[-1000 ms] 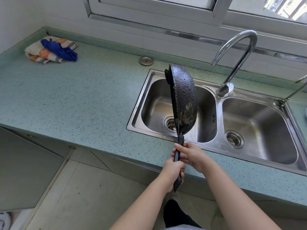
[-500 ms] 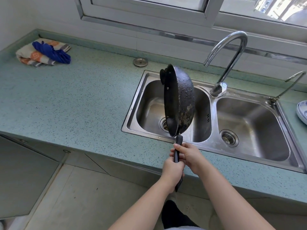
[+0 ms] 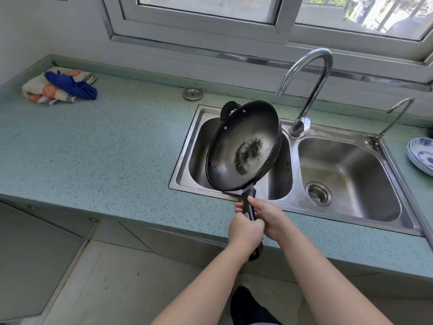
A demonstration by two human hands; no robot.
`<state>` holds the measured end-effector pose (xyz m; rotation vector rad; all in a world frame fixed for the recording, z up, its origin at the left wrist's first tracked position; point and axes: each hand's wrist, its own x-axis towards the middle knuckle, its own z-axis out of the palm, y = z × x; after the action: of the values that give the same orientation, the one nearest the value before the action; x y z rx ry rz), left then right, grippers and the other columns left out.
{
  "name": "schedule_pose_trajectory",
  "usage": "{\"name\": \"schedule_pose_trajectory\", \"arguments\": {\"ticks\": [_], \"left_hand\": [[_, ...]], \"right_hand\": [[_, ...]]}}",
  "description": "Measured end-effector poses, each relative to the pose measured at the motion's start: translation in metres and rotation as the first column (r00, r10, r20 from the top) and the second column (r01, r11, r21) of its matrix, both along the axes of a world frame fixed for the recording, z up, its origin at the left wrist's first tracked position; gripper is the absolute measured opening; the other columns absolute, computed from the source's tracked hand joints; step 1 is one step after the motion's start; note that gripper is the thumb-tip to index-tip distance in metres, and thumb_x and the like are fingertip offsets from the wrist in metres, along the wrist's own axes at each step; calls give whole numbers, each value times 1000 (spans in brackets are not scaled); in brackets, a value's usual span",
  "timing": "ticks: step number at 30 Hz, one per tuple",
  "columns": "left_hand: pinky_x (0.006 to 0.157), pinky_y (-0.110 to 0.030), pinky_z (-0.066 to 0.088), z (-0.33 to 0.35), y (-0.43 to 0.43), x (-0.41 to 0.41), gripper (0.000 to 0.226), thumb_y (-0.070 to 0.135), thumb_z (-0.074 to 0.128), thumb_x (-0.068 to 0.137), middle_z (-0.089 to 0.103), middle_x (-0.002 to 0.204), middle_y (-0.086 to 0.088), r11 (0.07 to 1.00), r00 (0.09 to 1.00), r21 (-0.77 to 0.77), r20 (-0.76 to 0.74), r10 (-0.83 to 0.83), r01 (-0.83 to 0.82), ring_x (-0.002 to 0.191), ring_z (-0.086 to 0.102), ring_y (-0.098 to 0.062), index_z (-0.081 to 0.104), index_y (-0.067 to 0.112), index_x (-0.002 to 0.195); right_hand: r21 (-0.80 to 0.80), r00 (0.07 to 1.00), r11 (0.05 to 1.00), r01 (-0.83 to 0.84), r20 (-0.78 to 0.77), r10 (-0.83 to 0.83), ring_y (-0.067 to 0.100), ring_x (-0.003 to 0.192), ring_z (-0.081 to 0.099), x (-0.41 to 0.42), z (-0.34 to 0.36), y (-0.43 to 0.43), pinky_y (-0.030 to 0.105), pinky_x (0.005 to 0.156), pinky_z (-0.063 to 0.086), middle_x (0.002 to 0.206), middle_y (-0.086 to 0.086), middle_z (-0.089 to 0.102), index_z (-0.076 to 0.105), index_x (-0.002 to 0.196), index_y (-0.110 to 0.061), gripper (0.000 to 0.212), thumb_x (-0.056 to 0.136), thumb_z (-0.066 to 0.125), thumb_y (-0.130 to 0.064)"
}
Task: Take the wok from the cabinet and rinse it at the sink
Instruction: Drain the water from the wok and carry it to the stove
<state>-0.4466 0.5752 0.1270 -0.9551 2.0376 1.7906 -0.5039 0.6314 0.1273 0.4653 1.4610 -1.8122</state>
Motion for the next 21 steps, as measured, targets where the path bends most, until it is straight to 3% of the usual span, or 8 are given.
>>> {"name": "schedule_pose_trajectory", "arguments": {"ticks": [5,9,11,13,15,18,21], "left_hand": [[79,-31,46,-8,-1,3,27,17,55,79,66,105,-17,986,999,-163,32,-21,26,100,61,-35,57,2,101],[81,-32,46,-9,1,3,35,19,57,79,65,108,-17,982,999,-188,50,-1,10,102,60,-34,55,0,109],[77,-33,49,-9,3,4,35,18,58,78,66,99,-15,989,999,-148,34,32,-27,91,64,-31,55,1,108],[59,-26,51,-8,5,7,27,15,58,78,64,79,-7,995,996,-52,17,86,-86,57,66,-17,55,4,103],[40,-17,45,-9,10,10,24,14,58,79,59,71,-2,989,990,38,23,141,-142,33,56,-7,52,7,101],[50,-30,54,-10,22,13,25,13,58,80,60,66,-3,971,981,144,48,186,-191,32,55,-10,50,16,104],[60,-42,58,-16,33,10,32,16,57,81,61,65,-3,975,978,100,85,188,-196,40,58,-17,47,21,111]], "right_hand": [[-91,996,995,31,88,-23,10,51,68,9,-6,-8,21,57,56,66,9,70,58,79,3,38,100,32,-15],[-92,995,996,12,102,-3,10,52,68,7,-9,-7,22,61,55,82,13,63,56,81,3,39,101,28,-15],[-70,995,997,-20,99,27,13,60,68,4,-11,-6,21,59,55,86,13,62,55,83,4,39,101,27,-16],[-36,995,998,-44,86,47,18,71,64,2,-13,-3,22,58,57,88,14,63,55,89,6,37,101,28,-16],[47,994,993,-104,48,101,21,75,62,0,-14,1,27,63,56,91,16,64,55,89,6,35,100,30,-15],[262,972,942,-209,-52,230,21,69,62,-2,-14,8,28,66,54,88,15,65,58,82,5,24,95,41,-7],[385,938,885,-262,-115,328,27,75,65,-4,-20,15,35,71,55,82,14,66,57,77,-2,11,87,54,-4]]}}
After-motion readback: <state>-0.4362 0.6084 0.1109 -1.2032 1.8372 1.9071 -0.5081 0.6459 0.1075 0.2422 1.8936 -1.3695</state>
